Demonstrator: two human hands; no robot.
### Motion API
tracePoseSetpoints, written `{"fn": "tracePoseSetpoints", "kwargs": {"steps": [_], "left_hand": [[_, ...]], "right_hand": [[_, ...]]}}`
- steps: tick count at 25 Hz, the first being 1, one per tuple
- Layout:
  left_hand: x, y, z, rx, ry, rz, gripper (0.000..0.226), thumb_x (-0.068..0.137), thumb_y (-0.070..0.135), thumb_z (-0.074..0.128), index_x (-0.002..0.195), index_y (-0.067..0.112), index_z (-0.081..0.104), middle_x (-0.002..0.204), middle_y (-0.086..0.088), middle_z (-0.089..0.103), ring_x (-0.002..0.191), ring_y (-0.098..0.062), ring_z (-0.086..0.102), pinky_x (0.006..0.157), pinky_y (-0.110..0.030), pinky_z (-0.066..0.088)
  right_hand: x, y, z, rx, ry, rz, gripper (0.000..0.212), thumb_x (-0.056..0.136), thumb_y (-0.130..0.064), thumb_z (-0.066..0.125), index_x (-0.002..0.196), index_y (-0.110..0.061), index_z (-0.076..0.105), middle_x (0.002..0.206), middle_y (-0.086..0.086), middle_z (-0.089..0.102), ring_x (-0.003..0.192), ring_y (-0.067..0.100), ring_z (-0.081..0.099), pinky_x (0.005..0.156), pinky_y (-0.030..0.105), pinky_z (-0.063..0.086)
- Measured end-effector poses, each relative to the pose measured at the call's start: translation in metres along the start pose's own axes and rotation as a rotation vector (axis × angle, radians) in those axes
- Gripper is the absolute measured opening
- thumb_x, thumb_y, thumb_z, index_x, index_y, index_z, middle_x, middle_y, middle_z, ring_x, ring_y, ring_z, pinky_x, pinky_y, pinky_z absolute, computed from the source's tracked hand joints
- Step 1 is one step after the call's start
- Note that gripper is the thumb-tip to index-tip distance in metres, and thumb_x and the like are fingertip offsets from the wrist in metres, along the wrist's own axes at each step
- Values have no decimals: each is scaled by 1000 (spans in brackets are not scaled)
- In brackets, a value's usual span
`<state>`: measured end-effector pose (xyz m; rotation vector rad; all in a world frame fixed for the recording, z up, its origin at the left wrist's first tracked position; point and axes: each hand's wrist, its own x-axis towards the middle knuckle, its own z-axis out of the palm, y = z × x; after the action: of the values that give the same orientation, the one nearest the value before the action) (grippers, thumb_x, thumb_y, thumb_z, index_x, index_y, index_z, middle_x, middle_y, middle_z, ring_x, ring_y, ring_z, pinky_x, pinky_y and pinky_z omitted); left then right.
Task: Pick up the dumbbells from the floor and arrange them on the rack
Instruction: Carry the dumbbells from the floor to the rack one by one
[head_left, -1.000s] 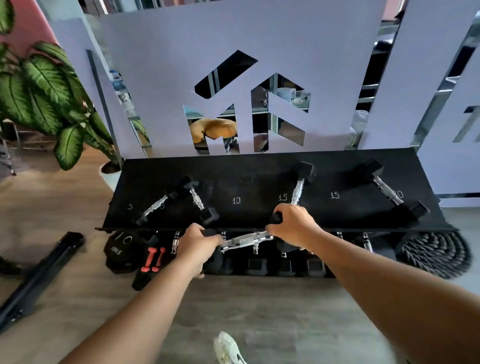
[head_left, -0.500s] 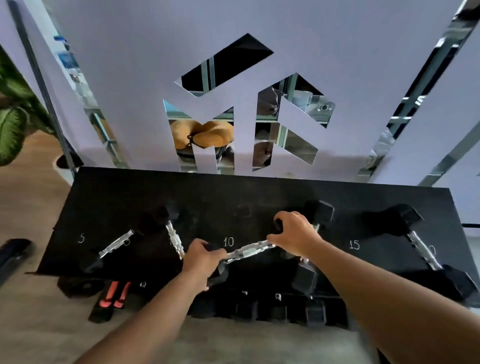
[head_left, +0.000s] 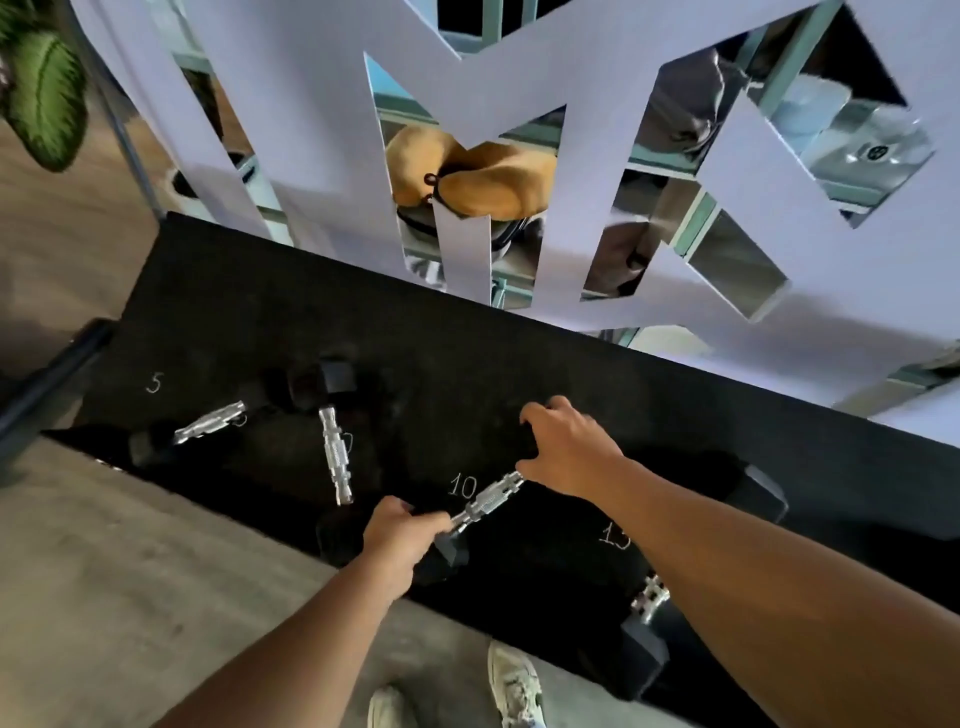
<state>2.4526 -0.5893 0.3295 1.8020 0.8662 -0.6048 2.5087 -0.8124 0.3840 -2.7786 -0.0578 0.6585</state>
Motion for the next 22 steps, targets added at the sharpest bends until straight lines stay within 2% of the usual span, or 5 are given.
{"fn": "tracePoseSetpoints", "kwargs": {"steps": [4, 8, 13, 19, 22], "left_hand": [[0, -7, -4, 443, 93, 103, 29, 71, 42, 76, 85, 21, 61, 82, -1, 67, 74, -21, 63, 57, -31, 43], [-8, 16, -28, 707, 222, 240, 27, 80, 44, 68, 75, 22, 51, 74, 5, 58, 64, -17, 52, 51, -30, 35], [-29, 33, -57, 675, 289, 261, 25, 80, 42, 65, 82, 21, 53, 83, -1, 66, 79, -26, 65, 66, -35, 52], [-69, 5, -122, 558, 394, 223, 25, 82, 37, 64, 73, 20, 48, 76, -3, 60, 85, -32, 64, 66, -37, 49], [-102, -29, -171, 482, 499, 189, 22, 85, 31, 65, 96, 13, 65, 97, -10, 71, 93, -30, 68, 74, -34, 54]], "right_hand": [[21, -6, 1, -70, -101, -53, 62, 89, -45, 70, 144, -25, 49, 136, 9, 49, 116, 39, 58, 90, 47, 56], [26, -23, -10, -221, -200, -77, 53, 91, -56, 62, 131, -20, 61, 126, 7, 59, 109, 35, 61, 88, 49, 56], [20, -58, -20, -239, -151, -215, 53, 95, -56, 57, 136, -23, 58, 131, 9, 54, 124, 39, 52, 95, 51, 50], [8, -132, -18, -263, -206, -449, 66, 91, -65, 55, 144, -25, 51, 140, 9, 51, 130, 41, 46, 99, 54, 48], [-17, -192, -7, -244, -226, -597, 58, 92, -60, 56, 136, -23, 58, 135, 10, 56, 126, 40, 52, 97, 50, 50]]}}
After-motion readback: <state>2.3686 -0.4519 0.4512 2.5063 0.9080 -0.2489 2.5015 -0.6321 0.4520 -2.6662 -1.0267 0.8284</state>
